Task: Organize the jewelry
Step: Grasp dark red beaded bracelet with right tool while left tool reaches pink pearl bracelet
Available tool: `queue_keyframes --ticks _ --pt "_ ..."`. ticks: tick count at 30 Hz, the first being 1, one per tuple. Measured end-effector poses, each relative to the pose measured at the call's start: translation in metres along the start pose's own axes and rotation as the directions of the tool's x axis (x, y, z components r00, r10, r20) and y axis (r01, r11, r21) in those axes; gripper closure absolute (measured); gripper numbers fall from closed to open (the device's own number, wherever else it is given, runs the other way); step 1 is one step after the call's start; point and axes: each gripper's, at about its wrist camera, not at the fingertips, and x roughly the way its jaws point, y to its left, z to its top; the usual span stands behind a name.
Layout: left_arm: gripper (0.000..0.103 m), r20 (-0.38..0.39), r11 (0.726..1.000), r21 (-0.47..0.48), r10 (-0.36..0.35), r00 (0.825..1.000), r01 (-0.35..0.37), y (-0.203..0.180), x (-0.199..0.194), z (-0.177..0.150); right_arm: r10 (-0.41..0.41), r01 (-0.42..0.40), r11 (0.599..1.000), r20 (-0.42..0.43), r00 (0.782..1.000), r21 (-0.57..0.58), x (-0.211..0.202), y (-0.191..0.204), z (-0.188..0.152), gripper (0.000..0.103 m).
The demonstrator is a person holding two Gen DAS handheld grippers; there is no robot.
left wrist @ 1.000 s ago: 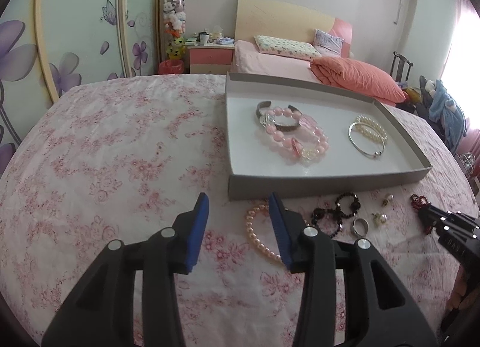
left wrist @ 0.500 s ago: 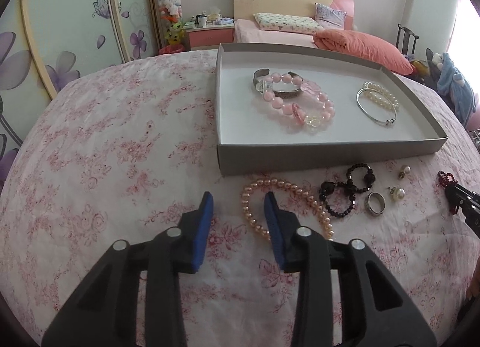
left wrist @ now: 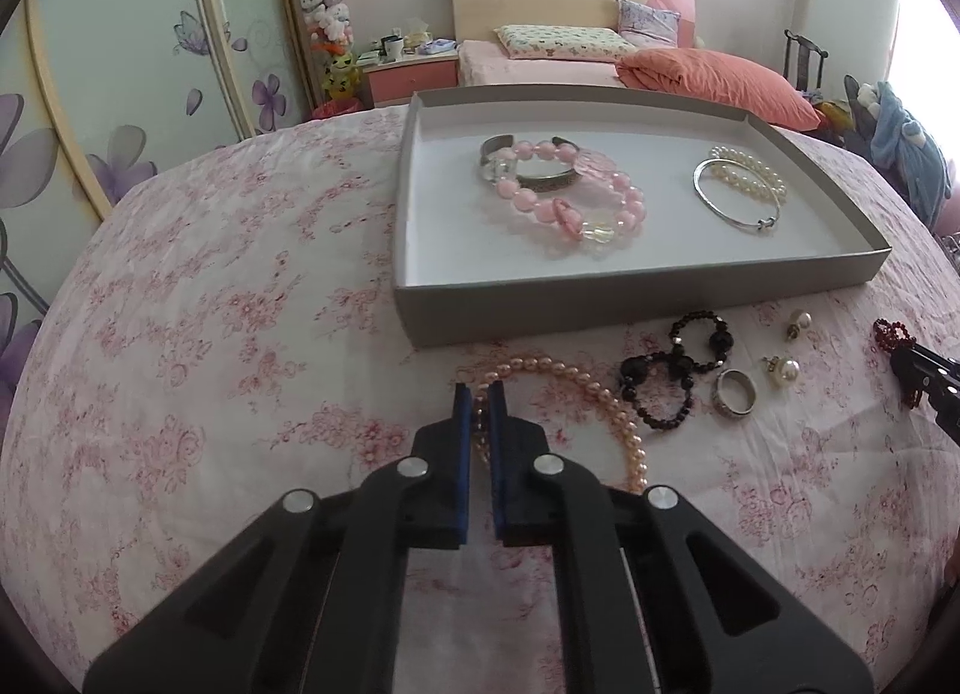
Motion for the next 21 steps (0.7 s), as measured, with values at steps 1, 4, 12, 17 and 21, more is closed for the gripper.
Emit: queue_keyframes --ticks 1,4,12,17,21 --pt "0.096 0.000 1.000 -0.002 0.003 1.000 -0.003 0.002 0.000 0.000 0.000 0.000 1.000 0.000 1.000 0.000 0.000 0.000 0.000 0.089" --pt "0.096 0.000 1.000 -0.007 0.013 1.000 -0.013 0.009 -0.002 -0.003 0.003 -0.003 1.000 0.000 1.000 0.000 0.000 0.000 0.000 0.089" --pt "0.096 -0.001 1.000 -0.023 0.006 1.000 -0.006 0.019 -0.004 -0.005 0.009 -0.009 1.000 0.000 1.000 0.000 -0.001 0.002 0.000 0.089" --pt "0.096 -0.001 1.000 -0.028 0.000 1.000 0.000 0.020 -0.004 -0.006 0.009 -0.009 1.000 0.000 1.000 0.000 -0.001 0.002 0.000 0.089" --pt "0.096 -0.001 1.000 -0.028 0.000 1.000 0.000 0.020 -0.004 -0.006 0.009 -0.009 1.000 0.000 1.000 0.000 -0.001 0.001 0.000 0.089"
